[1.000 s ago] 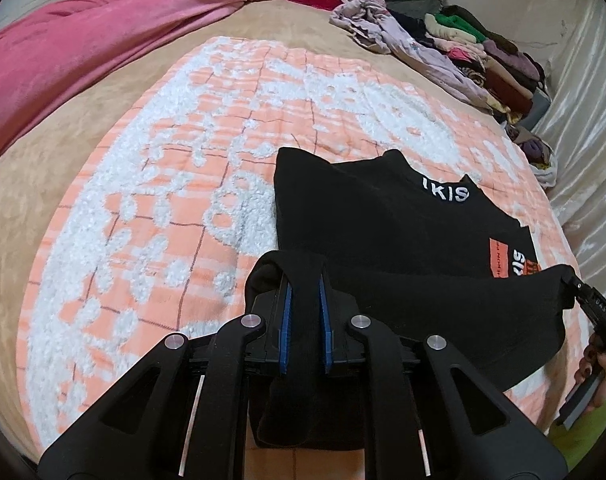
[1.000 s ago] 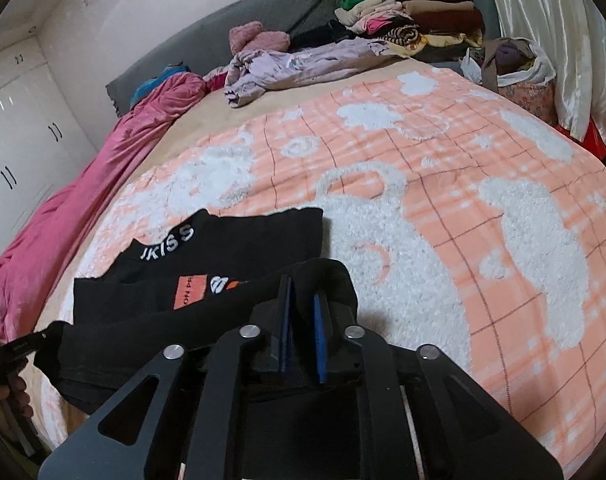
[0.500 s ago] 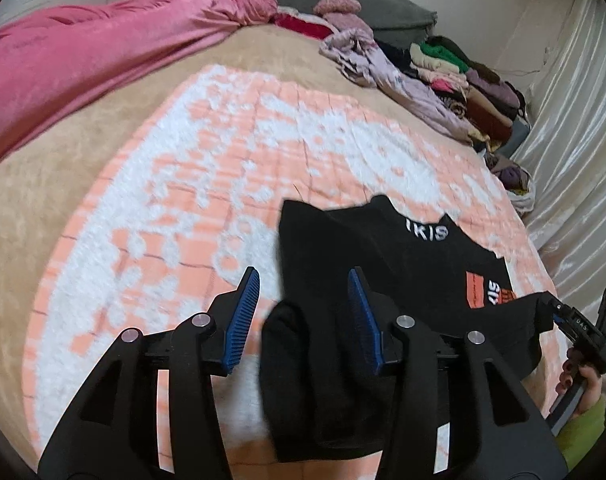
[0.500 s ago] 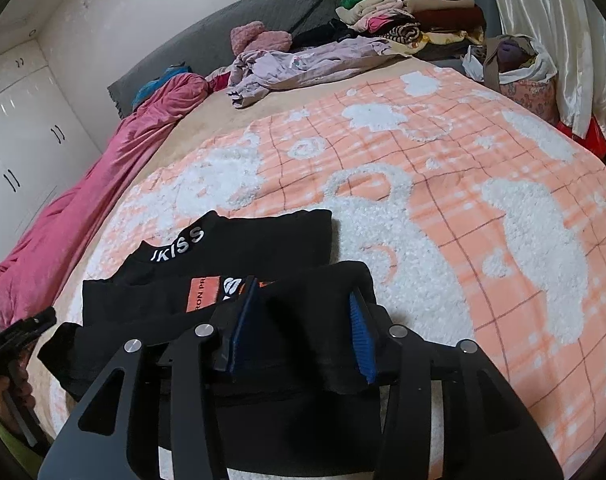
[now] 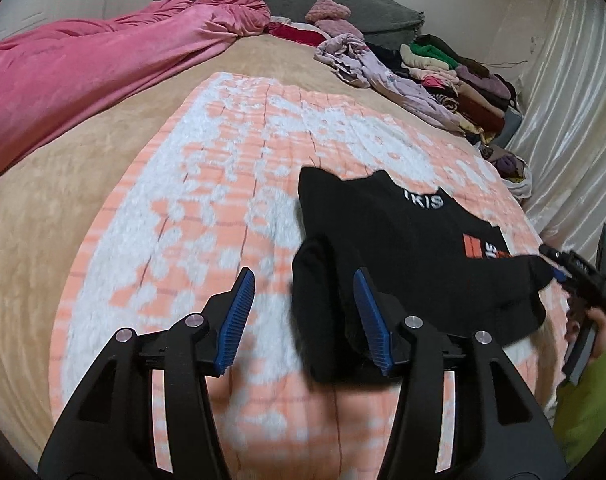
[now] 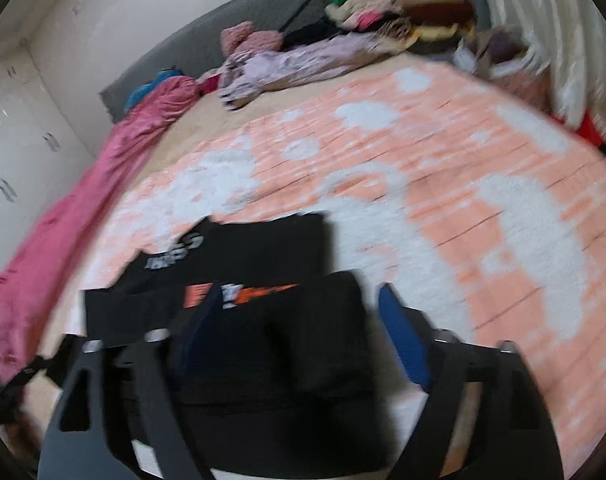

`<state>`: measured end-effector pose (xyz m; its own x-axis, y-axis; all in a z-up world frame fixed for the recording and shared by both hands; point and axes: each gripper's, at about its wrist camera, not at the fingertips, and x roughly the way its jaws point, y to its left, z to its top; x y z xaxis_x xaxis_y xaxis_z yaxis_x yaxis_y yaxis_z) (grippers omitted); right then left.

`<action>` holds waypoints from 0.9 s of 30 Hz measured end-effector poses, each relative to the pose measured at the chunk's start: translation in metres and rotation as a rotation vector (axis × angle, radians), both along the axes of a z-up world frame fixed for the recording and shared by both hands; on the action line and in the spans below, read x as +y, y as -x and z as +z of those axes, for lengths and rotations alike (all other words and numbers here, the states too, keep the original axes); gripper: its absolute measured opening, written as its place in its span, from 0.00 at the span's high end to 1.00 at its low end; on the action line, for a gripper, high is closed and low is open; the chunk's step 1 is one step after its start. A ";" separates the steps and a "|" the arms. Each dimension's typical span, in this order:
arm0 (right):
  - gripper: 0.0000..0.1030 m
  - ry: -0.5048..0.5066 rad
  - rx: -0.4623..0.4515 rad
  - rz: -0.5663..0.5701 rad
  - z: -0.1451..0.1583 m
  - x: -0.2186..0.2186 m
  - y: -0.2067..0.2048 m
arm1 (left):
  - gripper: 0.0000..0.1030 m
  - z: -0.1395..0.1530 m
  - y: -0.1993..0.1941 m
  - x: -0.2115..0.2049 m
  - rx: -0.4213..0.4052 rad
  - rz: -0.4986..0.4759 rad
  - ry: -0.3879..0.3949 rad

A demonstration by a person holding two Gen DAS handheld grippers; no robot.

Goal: Fold small clothes
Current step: 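Lift the hem with both grippers and fold it over toward the collar, then lay the folded hem down and open both grippers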

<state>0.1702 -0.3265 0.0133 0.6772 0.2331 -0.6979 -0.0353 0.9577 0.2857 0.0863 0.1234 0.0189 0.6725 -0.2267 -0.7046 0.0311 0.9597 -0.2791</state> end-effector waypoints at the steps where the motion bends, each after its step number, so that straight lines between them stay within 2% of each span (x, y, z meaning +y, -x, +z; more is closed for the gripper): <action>1: 0.21 0.024 -0.007 -0.008 0.002 -0.003 0.001 | 0.57 -0.002 0.003 -0.002 0.004 -0.015 -0.006; 4: 0.21 0.076 -0.038 -0.031 0.009 -0.010 0.012 | 0.57 -0.007 0.011 -0.015 0.013 -0.051 -0.028; 9: 0.23 0.113 -0.097 0.067 0.011 0.009 0.059 | 0.57 -0.017 0.029 -0.043 0.008 -0.121 -0.054; 10: 0.26 0.114 -0.096 0.084 0.009 0.012 0.065 | 0.57 -0.020 0.033 -0.051 0.007 -0.129 -0.065; 12: 0.42 0.140 -0.078 0.131 0.000 0.025 0.077 | 0.57 -0.024 0.036 -0.062 0.006 -0.145 -0.087; 13: 0.57 0.166 -0.064 0.163 -0.006 0.034 0.082 | 0.57 -0.027 0.036 -0.069 0.011 -0.155 -0.110; 14: 0.66 0.185 -0.059 0.187 -0.011 0.041 0.085 | 0.58 -0.029 0.037 -0.073 0.010 -0.160 -0.131; 16: 0.71 0.203 -0.051 0.228 -0.017 0.051 0.090 | 0.62 -0.032 0.038 -0.082 0.004 -0.177 -0.179; 19: 0.73 0.228 -0.029 0.276 -0.031 0.063 0.088 | 0.63 -0.035 0.037 -0.089 0.007 -0.192 -0.206; 23: 0.73 0.274 -0.008 0.272 -0.045 0.068 0.081 | 0.63 -0.041 0.029 -0.096 0.011 -0.209 -0.255; 27: 0.73 0.316 -0.034 0.279 -0.050 0.075 0.076 | 0.63 -0.049 0.019 -0.100 0.025 -0.211 -0.278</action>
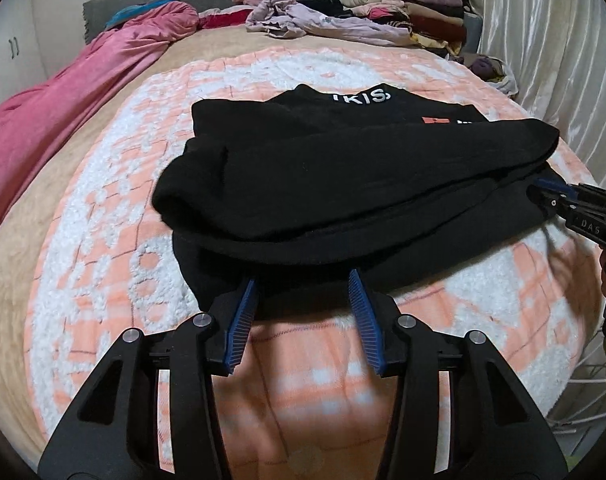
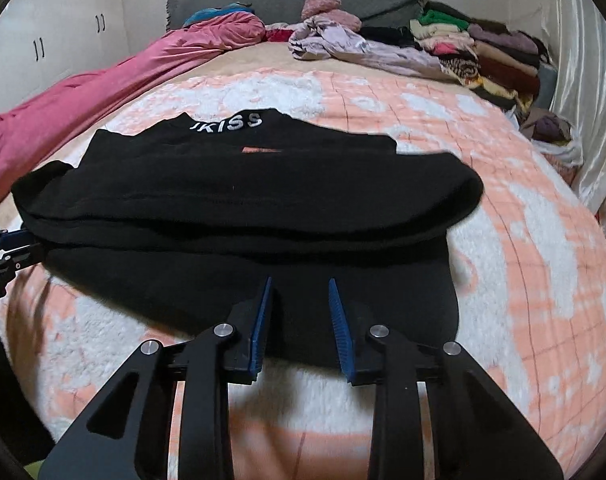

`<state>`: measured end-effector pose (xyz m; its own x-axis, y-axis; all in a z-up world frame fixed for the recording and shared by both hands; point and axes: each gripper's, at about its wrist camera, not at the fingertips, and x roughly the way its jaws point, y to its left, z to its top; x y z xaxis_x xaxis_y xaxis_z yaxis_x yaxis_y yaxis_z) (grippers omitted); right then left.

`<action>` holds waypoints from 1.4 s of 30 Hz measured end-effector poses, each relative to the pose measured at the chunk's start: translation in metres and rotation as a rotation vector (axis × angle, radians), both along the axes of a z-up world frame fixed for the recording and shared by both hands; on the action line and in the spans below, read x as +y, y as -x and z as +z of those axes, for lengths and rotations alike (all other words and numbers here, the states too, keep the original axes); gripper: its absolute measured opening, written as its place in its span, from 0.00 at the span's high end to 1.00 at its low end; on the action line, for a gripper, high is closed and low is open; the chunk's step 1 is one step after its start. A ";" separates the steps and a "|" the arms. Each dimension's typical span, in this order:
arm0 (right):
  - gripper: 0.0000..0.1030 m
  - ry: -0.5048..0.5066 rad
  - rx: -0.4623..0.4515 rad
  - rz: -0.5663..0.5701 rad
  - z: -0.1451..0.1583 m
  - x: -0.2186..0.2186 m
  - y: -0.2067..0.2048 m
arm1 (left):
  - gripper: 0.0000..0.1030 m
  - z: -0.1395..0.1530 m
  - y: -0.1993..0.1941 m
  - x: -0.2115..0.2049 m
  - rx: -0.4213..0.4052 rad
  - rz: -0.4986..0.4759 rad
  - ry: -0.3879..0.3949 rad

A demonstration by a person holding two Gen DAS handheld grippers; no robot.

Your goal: Fold small clothes

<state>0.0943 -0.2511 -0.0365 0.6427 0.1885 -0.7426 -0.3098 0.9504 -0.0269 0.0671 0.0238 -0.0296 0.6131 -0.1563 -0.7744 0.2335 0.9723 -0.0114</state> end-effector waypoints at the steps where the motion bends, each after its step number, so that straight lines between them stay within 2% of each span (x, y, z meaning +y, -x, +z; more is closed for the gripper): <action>1: 0.73 0.010 -0.007 0.003 -0.001 0.003 -0.004 | 0.63 -0.001 -0.002 -0.002 -0.001 -0.002 -0.003; 5: 0.73 0.025 -0.026 0.013 -0.001 0.010 -0.014 | 0.63 0.000 -0.010 -0.005 -0.009 0.001 0.005; 14: 0.73 0.011 -0.060 0.047 0.022 0.021 -0.048 | 0.63 0.015 -0.043 0.003 -0.023 0.034 0.060; 23: 0.73 -0.024 0.000 0.022 0.036 0.024 -0.112 | 0.62 0.032 -0.099 0.032 -0.020 0.143 0.104; 27: 0.73 -0.071 0.008 -0.030 0.044 0.014 -0.130 | 0.62 0.043 -0.106 0.051 -0.037 0.208 0.137; 31: 0.60 -0.083 -0.047 -0.057 0.051 0.000 -0.120 | 0.55 0.041 -0.101 0.073 -0.034 0.246 0.149; 33: 0.59 -0.090 -0.053 -0.085 0.049 -0.011 -0.118 | 0.55 0.034 -0.101 0.083 -0.010 0.268 0.160; 38: 0.52 -0.114 -0.012 -0.182 0.037 -0.043 -0.121 | 0.55 0.025 -0.100 0.092 0.024 0.274 0.194; 42: 0.46 -0.096 0.015 -0.184 0.029 -0.048 -0.127 | 0.55 0.028 -0.103 0.076 0.016 0.231 0.182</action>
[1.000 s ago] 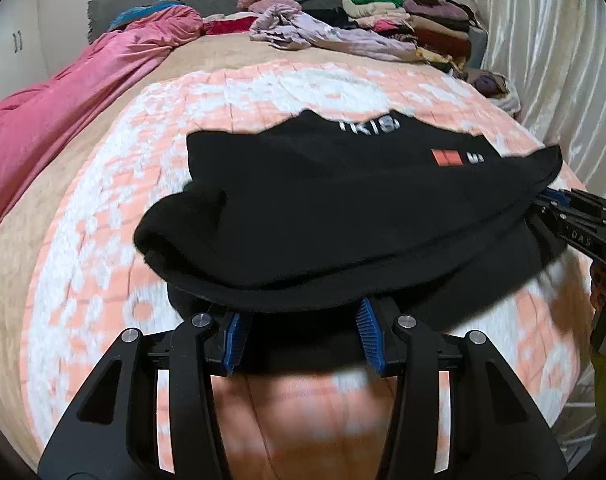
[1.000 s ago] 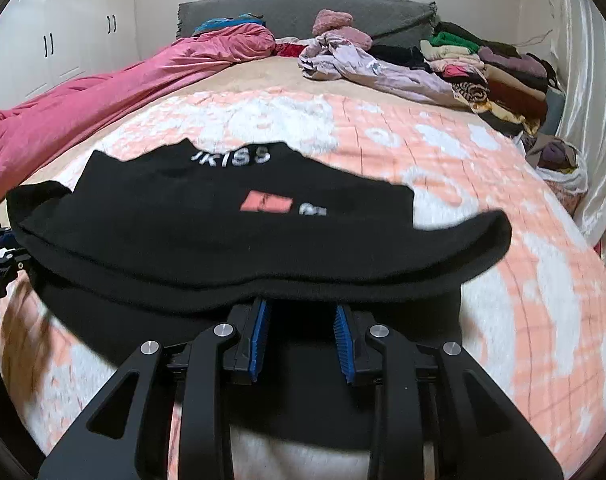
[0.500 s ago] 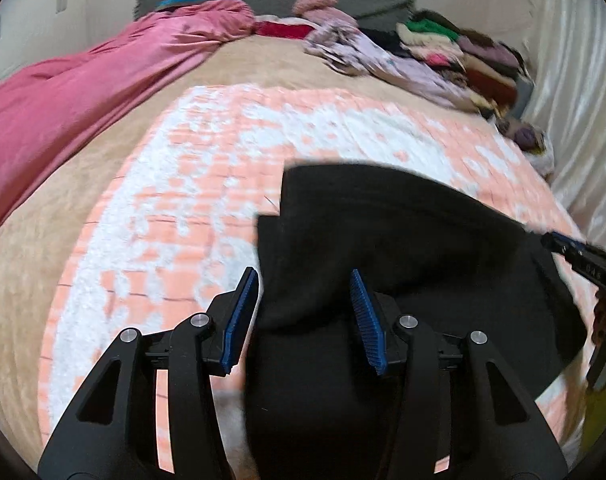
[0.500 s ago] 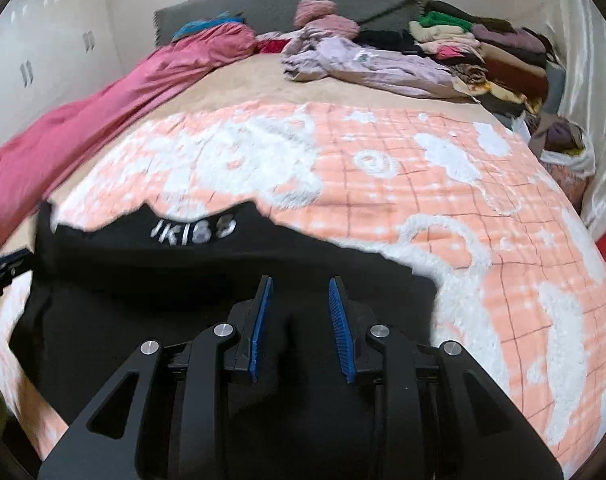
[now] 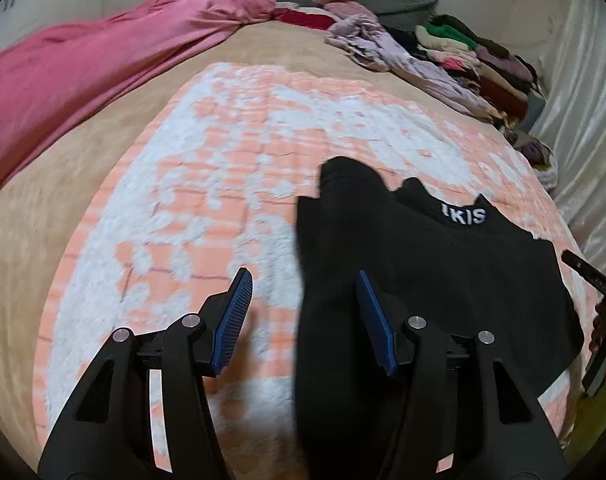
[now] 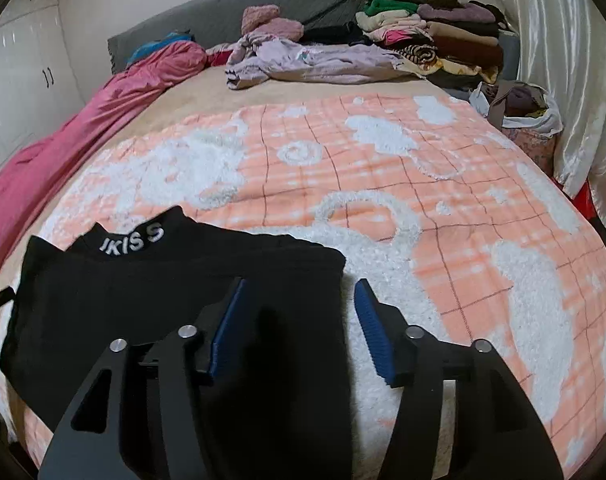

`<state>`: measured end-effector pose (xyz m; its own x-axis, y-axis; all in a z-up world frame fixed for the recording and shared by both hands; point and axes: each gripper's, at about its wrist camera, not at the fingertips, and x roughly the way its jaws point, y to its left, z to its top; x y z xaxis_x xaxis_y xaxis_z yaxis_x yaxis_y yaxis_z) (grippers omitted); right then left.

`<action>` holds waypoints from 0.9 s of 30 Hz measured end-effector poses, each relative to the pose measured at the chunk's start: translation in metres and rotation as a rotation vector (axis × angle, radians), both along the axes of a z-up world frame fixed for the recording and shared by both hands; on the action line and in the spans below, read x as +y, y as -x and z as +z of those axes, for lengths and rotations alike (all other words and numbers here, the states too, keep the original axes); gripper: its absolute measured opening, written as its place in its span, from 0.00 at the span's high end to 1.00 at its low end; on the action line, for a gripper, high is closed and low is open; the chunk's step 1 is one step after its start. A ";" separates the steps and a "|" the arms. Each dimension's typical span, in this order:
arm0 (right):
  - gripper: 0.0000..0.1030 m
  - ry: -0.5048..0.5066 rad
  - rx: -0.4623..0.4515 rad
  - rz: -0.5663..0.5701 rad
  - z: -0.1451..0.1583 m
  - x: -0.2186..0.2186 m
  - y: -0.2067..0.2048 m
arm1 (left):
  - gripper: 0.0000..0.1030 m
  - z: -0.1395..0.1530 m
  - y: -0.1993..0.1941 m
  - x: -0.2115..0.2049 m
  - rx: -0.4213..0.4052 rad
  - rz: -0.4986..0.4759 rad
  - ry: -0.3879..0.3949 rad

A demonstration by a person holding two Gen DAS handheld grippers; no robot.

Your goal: Fold small clothes

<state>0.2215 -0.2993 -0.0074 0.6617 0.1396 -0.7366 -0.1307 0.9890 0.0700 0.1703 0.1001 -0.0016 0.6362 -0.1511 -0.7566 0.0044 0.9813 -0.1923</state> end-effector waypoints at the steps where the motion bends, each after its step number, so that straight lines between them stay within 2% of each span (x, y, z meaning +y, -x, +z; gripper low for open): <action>1: 0.46 -0.004 0.010 0.003 -0.002 0.000 -0.003 | 0.55 0.000 -0.002 -0.005 0.001 -0.013 -0.004; 4: 0.46 -0.023 0.054 -0.007 -0.010 -0.002 -0.012 | 0.55 -0.007 -0.011 -0.014 0.031 -0.008 -0.040; 6: 0.46 -0.050 0.088 -0.019 -0.017 -0.006 -0.021 | 0.55 -0.012 -0.014 -0.014 0.047 0.001 -0.030; 7: 0.46 -0.057 0.095 -0.025 -0.020 -0.007 -0.024 | 0.59 -0.015 -0.015 -0.015 0.052 0.002 -0.021; 8: 0.54 -0.069 0.108 -0.034 -0.023 -0.009 -0.027 | 0.65 -0.016 -0.014 -0.016 0.048 -0.001 -0.022; 9: 0.63 -0.092 0.122 -0.026 -0.026 -0.010 -0.029 | 0.84 -0.017 -0.013 -0.017 0.044 -0.008 -0.020; 10: 0.74 -0.125 0.133 -0.013 -0.028 -0.009 -0.030 | 0.94 -0.017 -0.011 -0.019 0.037 -0.014 -0.025; 11: 0.82 -0.134 0.131 -0.008 -0.027 -0.009 -0.029 | 0.94 -0.017 -0.009 -0.021 0.023 -0.013 -0.043; 13: 0.92 -0.111 0.098 0.006 -0.020 -0.005 -0.024 | 0.96 -0.014 -0.005 -0.021 0.000 -0.016 -0.043; 18: 0.93 -0.096 -0.034 0.058 0.016 0.002 -0.011 | 0.96 0.005 0.009 -0.010 -0.076 0.013 0.000; 21: 0.93 -0.042 -0.089 0.095 0.030 0.014 -0.014 | 0.96 0.014 0.013 -0.004 -0.100 0.030 0.014; 24: 0.93 0.018 -0.084 0.086 0.026 0.023 -0.025 | 0.96 0.012 0.008 -0.005 -0.092 0.037 -0.016; 27: 0.93 0.083 -0.028 0.047 0.005 0.025 -0.039 | 0.96 0.000 0.001 -0.007 -0.055 0.035 -0.047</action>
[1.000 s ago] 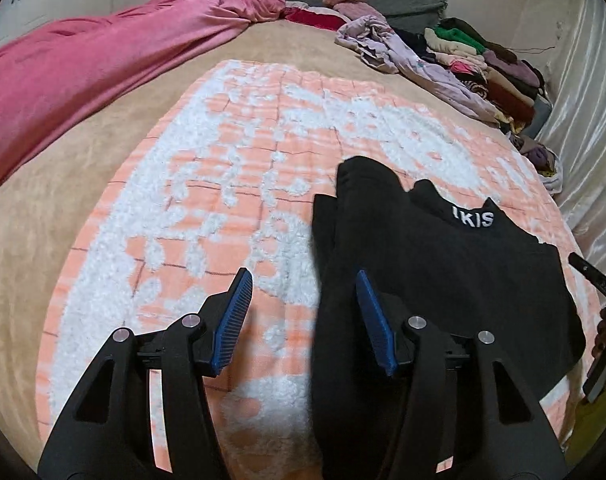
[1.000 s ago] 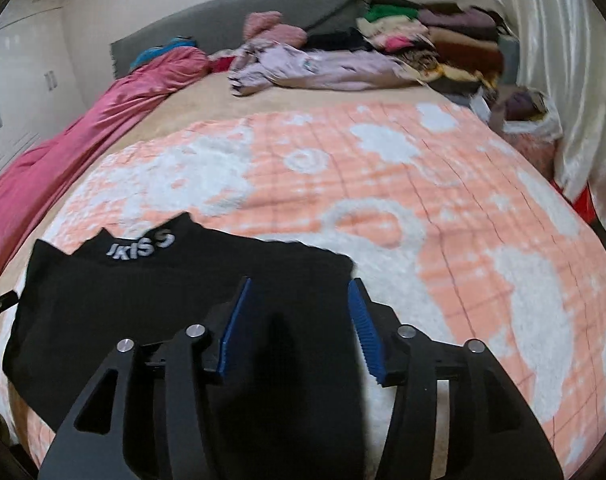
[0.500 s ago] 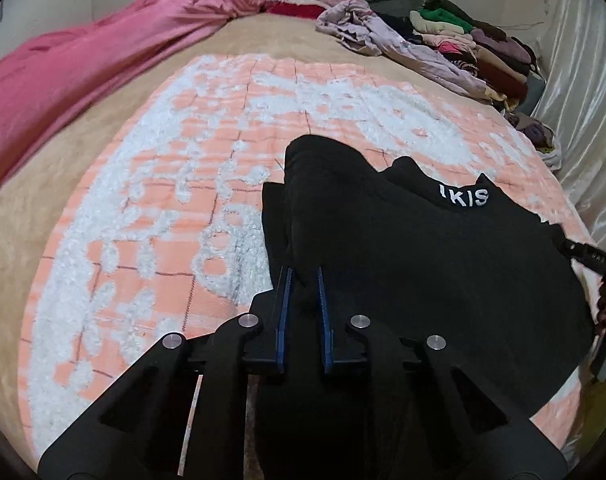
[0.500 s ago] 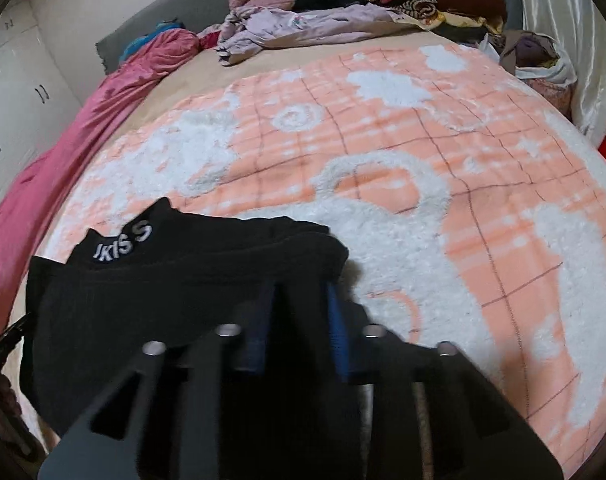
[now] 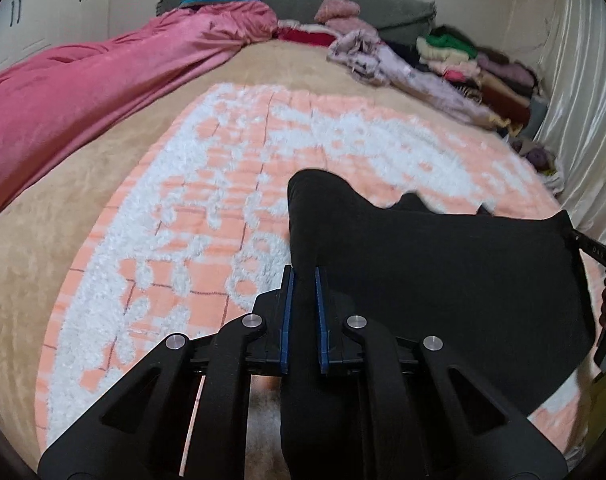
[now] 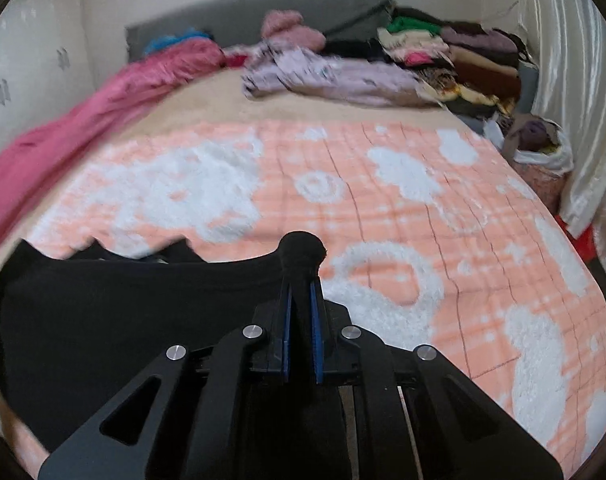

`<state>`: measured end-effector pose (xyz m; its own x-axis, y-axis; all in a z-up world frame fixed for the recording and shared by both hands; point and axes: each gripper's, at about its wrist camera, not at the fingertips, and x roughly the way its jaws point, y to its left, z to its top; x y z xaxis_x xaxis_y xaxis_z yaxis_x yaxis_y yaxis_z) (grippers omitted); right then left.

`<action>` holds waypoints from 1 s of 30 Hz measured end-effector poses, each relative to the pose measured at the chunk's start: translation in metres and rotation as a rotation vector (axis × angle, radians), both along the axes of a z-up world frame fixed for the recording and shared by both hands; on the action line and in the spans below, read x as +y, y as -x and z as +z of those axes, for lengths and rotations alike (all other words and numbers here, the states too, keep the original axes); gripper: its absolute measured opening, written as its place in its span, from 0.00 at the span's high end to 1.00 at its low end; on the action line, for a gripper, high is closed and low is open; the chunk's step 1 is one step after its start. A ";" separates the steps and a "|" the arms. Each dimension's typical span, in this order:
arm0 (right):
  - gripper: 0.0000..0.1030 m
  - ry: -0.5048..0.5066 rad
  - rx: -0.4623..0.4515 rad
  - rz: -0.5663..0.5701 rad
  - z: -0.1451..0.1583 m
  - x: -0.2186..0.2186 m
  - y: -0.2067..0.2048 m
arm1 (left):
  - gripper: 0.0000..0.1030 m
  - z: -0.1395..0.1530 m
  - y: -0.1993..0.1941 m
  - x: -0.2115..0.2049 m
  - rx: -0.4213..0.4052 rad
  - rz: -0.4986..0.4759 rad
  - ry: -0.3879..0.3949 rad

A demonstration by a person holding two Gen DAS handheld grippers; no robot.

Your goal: Fold small clothes

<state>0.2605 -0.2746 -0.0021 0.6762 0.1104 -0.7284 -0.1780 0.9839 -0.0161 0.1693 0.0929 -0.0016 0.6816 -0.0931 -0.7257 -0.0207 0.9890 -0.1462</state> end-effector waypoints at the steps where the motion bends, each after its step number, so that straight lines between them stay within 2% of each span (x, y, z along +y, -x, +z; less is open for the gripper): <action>1: 0.93 0.013 0.015 -0.010 -0.007 0.001 -0.003 | 0.96 -0.005 -0.002 -0.002 0.006 -0.007 -0.015; 4: 0.90 0.060 0.039 -0.043 -0.027 0.001 -0.008 | 0.95 -0.019 -0.007 -0.007 0.032 -0.021 -0.066; 8: 0.83 0.065 0.045 -0.072 -0.037 -0.003 -0.010 | 0.94 -0.025 -0.007 -0.006 0.047 -0.015 -0.075; 12: 0.71 0.055 0.029 -0.093 -0.030 -0.005 -0.005 | 0.89 -0.022 -0.005 -0.006 0.049 -0.006 -0.088; 13: 0.65 0.052 0.019 -0.097 -0.025 -0.006 -0.001 | 0.87 -0.021 -0.004 -0.005 0.049 -0.001 -0.086; 20: 0.49 0.017 -0.035 -0.077 -0.002 -0.009 0.024 | 0.85 -0.017 -0.001 -0.004 0.045 0.003 -0.081; 26: 0.49 -0.006 -0.079 -0.038 0.016 -0.005 0.054 | 0.81 -0.008 0.005 -0.002 0.031 0.007 -0.073; 30: 0.49 -0.005 -0.095 -0.001 0.019 0.003 0.077 | 0.74 -0.001 0.011 -0.003 0.015 0.003 -0.066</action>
